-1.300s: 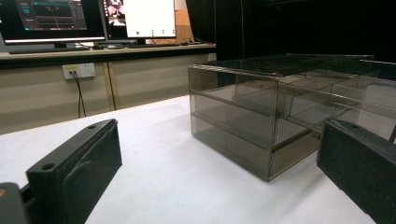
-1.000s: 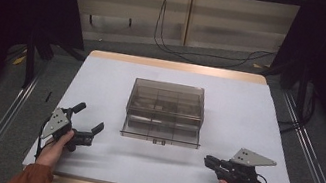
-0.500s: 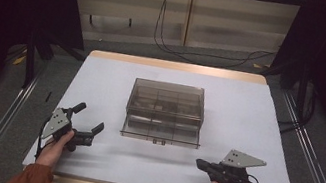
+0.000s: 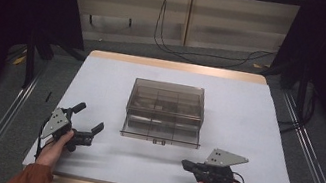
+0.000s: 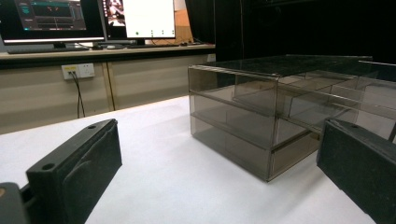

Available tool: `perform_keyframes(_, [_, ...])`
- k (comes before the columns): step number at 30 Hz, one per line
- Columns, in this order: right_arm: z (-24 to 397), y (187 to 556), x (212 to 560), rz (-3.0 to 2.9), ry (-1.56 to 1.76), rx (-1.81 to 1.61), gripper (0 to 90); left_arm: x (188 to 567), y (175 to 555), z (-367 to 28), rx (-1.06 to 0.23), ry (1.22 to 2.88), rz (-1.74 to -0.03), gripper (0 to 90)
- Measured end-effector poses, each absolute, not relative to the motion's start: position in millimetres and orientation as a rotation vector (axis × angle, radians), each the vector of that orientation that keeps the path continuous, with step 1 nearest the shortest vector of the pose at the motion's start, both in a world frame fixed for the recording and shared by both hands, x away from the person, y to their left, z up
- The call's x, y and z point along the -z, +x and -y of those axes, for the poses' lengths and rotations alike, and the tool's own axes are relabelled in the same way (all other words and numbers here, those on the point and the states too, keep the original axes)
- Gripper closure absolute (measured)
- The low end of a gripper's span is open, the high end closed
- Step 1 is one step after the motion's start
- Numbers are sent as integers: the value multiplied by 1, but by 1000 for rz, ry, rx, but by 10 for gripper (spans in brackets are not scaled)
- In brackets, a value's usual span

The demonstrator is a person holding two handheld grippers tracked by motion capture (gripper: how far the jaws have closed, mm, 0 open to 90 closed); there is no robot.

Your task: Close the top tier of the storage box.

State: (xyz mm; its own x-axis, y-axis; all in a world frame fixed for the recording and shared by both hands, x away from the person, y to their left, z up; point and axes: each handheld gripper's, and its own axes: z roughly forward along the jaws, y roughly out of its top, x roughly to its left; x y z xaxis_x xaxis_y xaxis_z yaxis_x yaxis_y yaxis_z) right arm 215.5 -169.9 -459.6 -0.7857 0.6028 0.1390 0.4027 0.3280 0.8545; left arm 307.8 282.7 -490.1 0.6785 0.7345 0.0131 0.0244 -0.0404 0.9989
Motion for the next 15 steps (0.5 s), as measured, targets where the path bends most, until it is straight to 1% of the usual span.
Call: perform_keyframes(15, [139, 222, 460, -2454, 839, -1482, 900, 490, 307, -284, -648, 1519, -645, 0])
